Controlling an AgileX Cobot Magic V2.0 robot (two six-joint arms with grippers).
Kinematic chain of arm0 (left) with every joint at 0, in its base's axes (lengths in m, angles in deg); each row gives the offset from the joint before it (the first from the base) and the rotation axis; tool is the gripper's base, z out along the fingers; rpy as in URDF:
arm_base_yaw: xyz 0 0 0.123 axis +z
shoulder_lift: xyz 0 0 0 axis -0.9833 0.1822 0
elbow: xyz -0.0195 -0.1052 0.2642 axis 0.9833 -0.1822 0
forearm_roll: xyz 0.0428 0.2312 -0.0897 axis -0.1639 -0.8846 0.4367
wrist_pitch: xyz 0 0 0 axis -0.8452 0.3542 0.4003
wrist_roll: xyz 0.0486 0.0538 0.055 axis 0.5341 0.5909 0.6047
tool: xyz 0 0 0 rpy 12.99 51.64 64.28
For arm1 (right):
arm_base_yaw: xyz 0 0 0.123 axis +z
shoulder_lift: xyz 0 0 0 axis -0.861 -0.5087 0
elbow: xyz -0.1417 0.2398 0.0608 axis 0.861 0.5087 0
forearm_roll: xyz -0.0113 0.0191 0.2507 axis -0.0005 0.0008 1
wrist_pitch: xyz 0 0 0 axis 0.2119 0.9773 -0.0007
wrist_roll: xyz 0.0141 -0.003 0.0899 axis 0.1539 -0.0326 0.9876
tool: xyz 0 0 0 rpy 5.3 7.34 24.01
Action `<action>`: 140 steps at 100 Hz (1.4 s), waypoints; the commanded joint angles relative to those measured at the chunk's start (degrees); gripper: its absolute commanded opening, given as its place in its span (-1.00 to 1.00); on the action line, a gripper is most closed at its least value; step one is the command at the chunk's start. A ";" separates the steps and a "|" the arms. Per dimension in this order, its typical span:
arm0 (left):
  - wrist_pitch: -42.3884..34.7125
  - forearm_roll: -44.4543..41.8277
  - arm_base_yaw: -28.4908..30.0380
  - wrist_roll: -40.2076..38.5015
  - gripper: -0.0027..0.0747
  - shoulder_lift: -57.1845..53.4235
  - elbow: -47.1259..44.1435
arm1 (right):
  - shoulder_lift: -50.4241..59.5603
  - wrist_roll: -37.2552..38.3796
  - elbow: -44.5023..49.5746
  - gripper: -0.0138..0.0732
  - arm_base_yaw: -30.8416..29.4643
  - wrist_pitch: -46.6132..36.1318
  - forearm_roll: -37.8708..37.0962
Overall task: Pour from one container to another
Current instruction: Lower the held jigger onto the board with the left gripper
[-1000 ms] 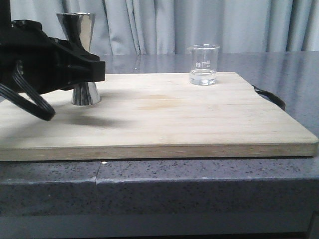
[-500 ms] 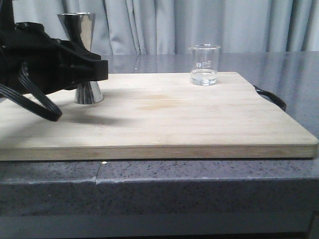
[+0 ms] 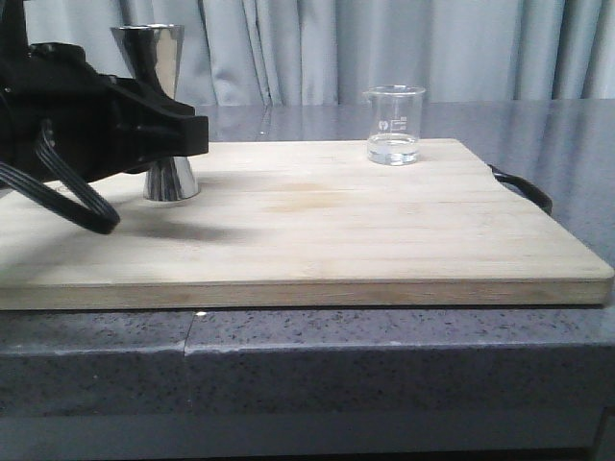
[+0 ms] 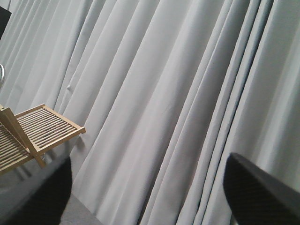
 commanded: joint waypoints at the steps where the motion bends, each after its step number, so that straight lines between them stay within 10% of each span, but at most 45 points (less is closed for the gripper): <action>1: -2.74 -0.32 0.06 -0.56 -0.97 -1.29 1.13 | 1.06 -0.06 -1.48 0.68 -0.30 -1.41 2.70; 67: -2.74 -0.32 0.06 -0.56 -0.28 -1.29 1.13 | 1.06 -0.06 -1.48 0.68 -0.30 -1.41 2.70; 101: -2.74 -0.32 0.06 -0.56 0.39 -1.29 1.13 | 1.06 -0.06 -1.48 0.68 0.71 -1.41 2.70; 140: 0.97 0.17 -3.12 -0.56 0.42 -4.59 1.02 | 1.06 -0.06 -1.48 0.68 0.71 -1.19 2.93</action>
